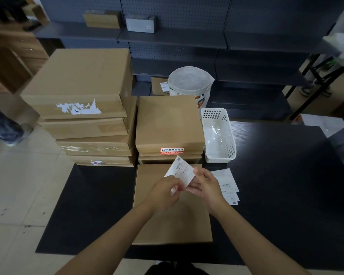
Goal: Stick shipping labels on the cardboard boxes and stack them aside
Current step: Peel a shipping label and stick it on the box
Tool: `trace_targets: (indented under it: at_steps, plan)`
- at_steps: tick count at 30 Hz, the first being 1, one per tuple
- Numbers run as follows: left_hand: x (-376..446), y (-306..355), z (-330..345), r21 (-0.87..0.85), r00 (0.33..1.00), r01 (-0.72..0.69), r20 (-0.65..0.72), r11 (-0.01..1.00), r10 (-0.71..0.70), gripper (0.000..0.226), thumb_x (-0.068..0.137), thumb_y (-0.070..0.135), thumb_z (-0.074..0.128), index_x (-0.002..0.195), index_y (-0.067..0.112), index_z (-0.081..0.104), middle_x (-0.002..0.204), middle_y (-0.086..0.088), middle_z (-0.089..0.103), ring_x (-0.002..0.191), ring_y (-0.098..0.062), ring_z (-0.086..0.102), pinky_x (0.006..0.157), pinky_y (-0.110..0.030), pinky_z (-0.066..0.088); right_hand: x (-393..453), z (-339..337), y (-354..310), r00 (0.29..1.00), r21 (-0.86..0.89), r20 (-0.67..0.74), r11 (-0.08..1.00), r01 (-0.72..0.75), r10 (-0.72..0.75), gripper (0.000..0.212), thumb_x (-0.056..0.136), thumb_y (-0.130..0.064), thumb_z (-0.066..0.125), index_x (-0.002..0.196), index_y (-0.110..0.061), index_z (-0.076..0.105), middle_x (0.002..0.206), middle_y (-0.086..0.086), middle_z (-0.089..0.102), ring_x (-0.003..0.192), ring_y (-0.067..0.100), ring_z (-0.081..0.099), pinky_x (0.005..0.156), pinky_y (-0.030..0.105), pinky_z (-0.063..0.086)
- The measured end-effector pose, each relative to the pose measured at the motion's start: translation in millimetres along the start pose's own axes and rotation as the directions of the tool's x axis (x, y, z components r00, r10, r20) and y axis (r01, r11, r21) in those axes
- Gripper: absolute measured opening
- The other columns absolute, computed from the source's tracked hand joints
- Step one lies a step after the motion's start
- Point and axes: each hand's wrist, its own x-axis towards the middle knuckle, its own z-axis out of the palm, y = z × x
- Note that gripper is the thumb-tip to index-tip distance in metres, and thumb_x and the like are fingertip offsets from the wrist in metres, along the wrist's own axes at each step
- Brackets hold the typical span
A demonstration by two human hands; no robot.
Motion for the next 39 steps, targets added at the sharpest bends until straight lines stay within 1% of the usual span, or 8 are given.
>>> trace_targets:
  at_steps: [5, 8, 12, 17, 23, 29, 33, 39]
  plan:
    - [0, 4, -6, -0.016, 0.986, 0.085, 0.146, 0.996, -0.082, 0.047, 0.068, 0.042, 0.060, 0.110, 0.021, 0.060, 0.116, 0.004, 0.052, 0.106, -0.014, 0.049, 0.093, -0.032, 0.041, 6, -4, 2, 1.000, 0.035, -0.028, 0.999, -0.007, 0.007, 0.015, 0.098, -0.011, 0.052, 0.109, -0.001, 0.053, 0.101, 0.021, 0.070, 0.088, 0.028, 0.071, 0.070, 0.026, 0.059]
    - [2, 4, -1, 0.004, 0.975, 0.092, 0.202, 0.996, -0.091, 0.033, 0.081, 0.019, 0.065, 0.113, 0.012, 0.060, 0.115, 0.000, 0.051, 0.102, -0.012, 0.049, 0.086, -0.022, 0.041, 6, -3, 11, 0.997, -0.045, -0.036, 0.997, -0.070, 0.068, 0.014, 0.097, -0.016, 0.054, 0.103, -0.004, 0.058, 0.099, 0.017, 0.071, 0.089, 0.026, 0.070, 0.071, 0.025, 0.058]
    - [-3, -2, 12, -0.068, 0.988, 0.152, 0.052, 0.986, -0.148, 0.016, 0.085, 0.005, 0.058, 0.099, 0.009, 0.066, 0.097, 0.001, 0.061, 0.084, -0.009, 0.055, 0.069, -0.007, 0.038, 11, -9, 29, 0.966, -0.330, -0.222, 0.923, -0.200, 0.130, 0.026, 0.096, -0.027, 0.055, 0.105, -0.003, 0.063, 0.087, 0.008, 0.066, 0.074, 0.017, 0.063, 0.069, 0.026, 0.053]
    - [-16, -2, 7, -0.038, 1.000, 0.006, 0.002, 0.999, -0.006, 0.013, 0.088, 0.008, 0.059, 0.096, 0.012, 0.067, 0.097, 0.002, 0.066, 0.084, -0.007, 0.057, 0.075, -0.015, 0.046, 12, -15, 21, 0.922, -0.224, -0.167, 0.897, -0.381, 0.350, 0.043, 0.091, -0.048, 0.058, 0.100, -0.005, 0.061, 0.097, 0.016, 0.068, 0.082, 0.029, 0.070, 0.076, 0.035, 0.060]
    - [-26, 3, -3, 0.161, 0.969, -0.116, 0.235, 0.980, 0.076, 0.019, 0.094, 0.014, 0.053, 0.109, 0.014, 0.064, 0.119, -0.002, 0.060, 0.111, -0.017, 0.054, 0.090, -0.028, 0.044, 11, -2, 15, 0.952, -0.224, -0.097, 0.925, -0.306, 0.292, 0.013, 0.090, -0.006, 0.061, 0.097, 0.004, 0.066, 0.098, 0.019, 0.071, 0.083, 0.025, 0.072, 0.061, 0.025, 0.059]
    - [-32, 6, -16, 0.289, 0.915, -0.141, 0.404, 0.947, 0.013, 0.042, 0.088, 0.048, 0.055, 0.127, 0.032, 0.052, 0.130, 0.013, 0.051, 0.119, -0.008, 0.044, 0.100, -0.029, 0.039, 11, -1, 15, 0.975, -0.168, -0.196, 0.975, -0.142, 0.109, 0.011, 0.092, -0.011, 0.062, 0.100, -0.004, 0.064, 0.100, 0.012, 0.070, 0.089, 0.021, 0.071, 0.068, 0.026, 0.058]
    - [-27, 7, -15, 0.196, 0.991, -0.015, 0.134, 0.980, -0.012, 0.037, 0.091, 0.043, 0.055, 0.125, 0.030, 0.053, 0.130, 0.012, 0.051, 0.120, -0.009, 0.046, 0.099, -0.029, 0.041, 2, 1, 7, 0.996, -0.102, -0.021, 0.991, -0.089, 0.087, 0.015, 0.092, -0.007, 0.062, 0.104, 0.001, 0.061, 0.107, 0.016, 0.069, 0.093, 0.023, 0.071, 0.078, 0.027, 0.058]
    - [-14, 16, -5, 0.116, 0.990, 0.012, -0.140, 0.993, 0.004, 0.032, 0.094, 0.034, 0.057, 0.124, 0.026, 0.057, 0.125, 0.006, 0.058, 0.115, -0.012, 0.053, 0.093, -0.030, 0.048, -8, 3, 9, 0.973, 0.067, 0.189, 0.987, -0.149, 0.134, 0.025, 0.094, -0.009, 0.057, 0.111, 0.009, 0.060, 0.100, 0.015, 0.072, 0.095, 0.020, 0.070, 0.091, 0.029, 0.054]
